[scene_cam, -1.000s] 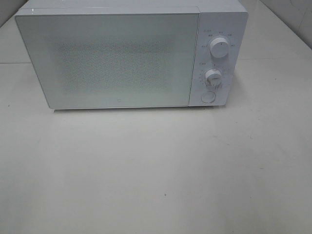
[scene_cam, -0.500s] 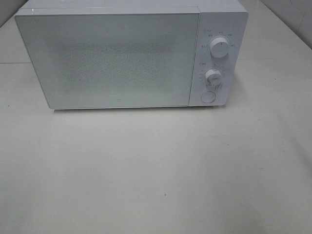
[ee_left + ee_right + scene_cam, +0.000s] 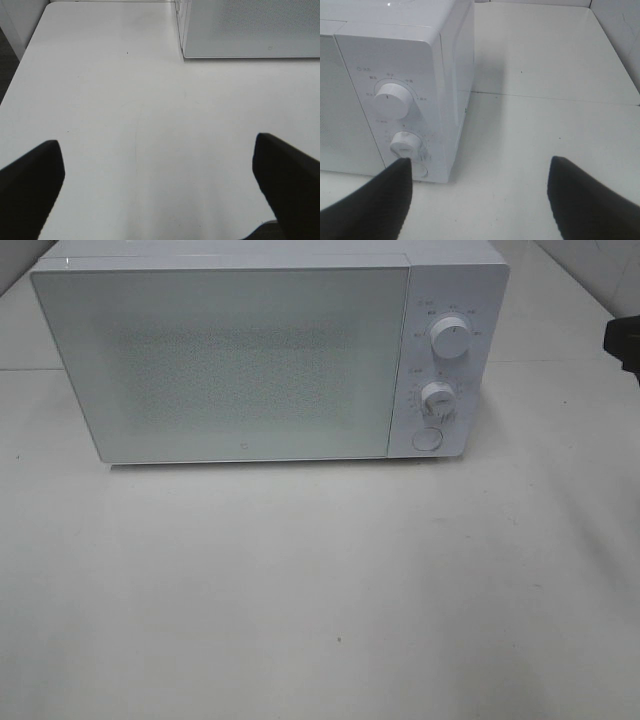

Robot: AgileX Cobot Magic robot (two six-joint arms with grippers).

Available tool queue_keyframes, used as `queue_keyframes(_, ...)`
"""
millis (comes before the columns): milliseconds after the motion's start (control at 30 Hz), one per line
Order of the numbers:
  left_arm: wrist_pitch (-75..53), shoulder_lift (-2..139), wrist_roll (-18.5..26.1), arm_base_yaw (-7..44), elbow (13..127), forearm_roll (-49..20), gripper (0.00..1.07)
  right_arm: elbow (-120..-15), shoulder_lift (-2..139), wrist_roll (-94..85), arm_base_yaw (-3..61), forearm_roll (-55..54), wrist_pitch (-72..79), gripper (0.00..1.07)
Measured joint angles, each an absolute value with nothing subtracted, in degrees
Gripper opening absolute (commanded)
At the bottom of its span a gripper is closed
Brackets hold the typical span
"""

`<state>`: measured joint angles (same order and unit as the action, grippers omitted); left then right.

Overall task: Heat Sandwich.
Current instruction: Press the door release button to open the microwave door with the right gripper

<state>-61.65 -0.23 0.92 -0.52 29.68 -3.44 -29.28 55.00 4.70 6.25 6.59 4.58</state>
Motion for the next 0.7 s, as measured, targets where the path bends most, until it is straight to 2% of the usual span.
queue_keyframes(233,-61.7,-0.2,0.9,-0.5,29.7,-3.4,0.98,-25.4,58.7,2.8,6.2,5.9,16.7,0.73)
queue_keyframes(467,-61.7,-0.2,0.9,-0.5,29.7,-3.4,0.98,-19.1,64.3,-7.3,6.2,-5.2,31.7,0.73)
queue_keyframes(700,-61.7,-0.2,0.9,-0.5,29.7,-3.4,0.98,-16.7,68.0,-9.6,8.0,-11.6,39.3,0.73)
